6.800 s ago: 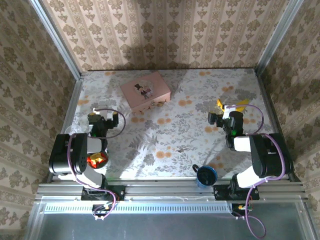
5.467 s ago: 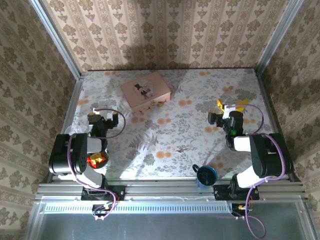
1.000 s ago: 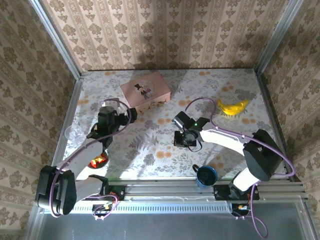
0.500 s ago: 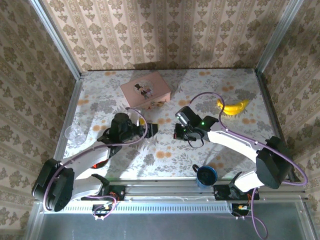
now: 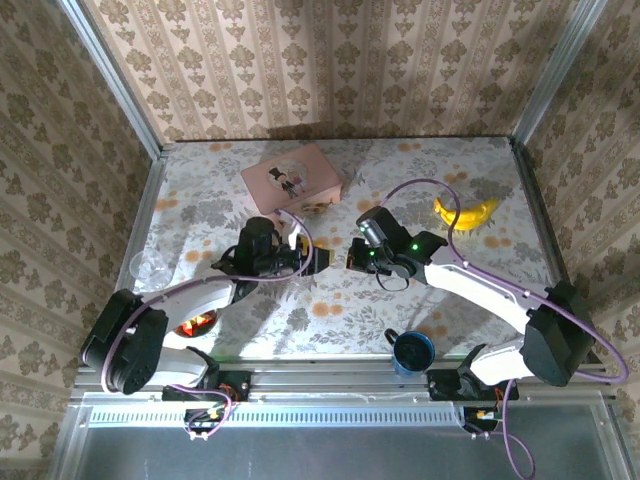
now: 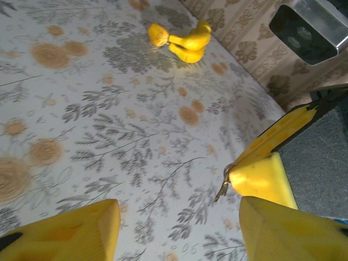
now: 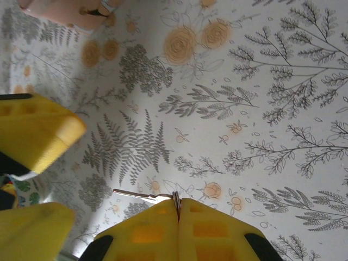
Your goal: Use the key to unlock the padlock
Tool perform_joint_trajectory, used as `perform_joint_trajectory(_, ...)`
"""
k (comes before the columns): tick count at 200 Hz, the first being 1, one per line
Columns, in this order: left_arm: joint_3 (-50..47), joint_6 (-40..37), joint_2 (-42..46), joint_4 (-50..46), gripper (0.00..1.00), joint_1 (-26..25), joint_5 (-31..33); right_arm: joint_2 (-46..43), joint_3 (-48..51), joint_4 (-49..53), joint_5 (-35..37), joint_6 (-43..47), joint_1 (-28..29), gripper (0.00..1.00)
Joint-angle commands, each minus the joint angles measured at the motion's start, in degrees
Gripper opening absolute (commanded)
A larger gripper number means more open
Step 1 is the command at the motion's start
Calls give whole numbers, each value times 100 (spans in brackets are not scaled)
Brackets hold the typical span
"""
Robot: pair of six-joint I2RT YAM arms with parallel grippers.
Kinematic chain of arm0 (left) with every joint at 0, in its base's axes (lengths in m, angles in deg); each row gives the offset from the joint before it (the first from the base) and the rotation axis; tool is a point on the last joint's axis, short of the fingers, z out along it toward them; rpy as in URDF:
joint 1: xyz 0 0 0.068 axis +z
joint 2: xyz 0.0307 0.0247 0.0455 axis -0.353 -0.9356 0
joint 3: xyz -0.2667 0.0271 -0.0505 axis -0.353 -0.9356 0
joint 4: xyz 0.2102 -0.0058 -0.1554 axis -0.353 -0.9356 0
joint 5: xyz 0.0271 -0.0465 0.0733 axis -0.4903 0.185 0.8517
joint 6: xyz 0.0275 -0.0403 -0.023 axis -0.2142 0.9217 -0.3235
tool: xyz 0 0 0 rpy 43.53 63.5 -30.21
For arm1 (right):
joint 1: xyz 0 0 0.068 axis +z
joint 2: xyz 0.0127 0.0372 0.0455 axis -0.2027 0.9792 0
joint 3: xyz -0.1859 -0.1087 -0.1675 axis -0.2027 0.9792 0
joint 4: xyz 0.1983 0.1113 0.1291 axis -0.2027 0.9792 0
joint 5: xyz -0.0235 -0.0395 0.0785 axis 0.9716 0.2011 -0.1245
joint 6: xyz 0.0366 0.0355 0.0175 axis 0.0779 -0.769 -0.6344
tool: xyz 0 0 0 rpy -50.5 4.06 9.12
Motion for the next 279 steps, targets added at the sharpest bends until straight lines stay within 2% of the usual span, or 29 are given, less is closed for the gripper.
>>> perform_joint_trajectory(1,167,150,-128,260,56,-68,-396,-162,15,-189,17,-148,-47,0)
perform_joint_trajectory(50,252,226,-252,329,50,-129,-651,-163,47,-343,-42,-193,-76,0)
perform_joint_trajectory(138,369,264,-321,448,36,-157,-469,-146,100,-449,-124,-233,-96,0)
perform_joint_trajectory(175,369,248,-379,429,26,-157,-471,-146,92,-466,-125,-232,-94,0)
perform_joint_trajectory(217,387,276,-419,542,26,-152,-471,-111,110,-510,-174,-239,-94,0)
perform_joint_trajectory(263,447,383,-520,731,0,-156,-256,-45,90,-552,-237,-203,-94,0)
perform_joint_trajectory(279,448,388,-533,736,0,-156,-251,-40,97,-585,-254,-205,-94,0)
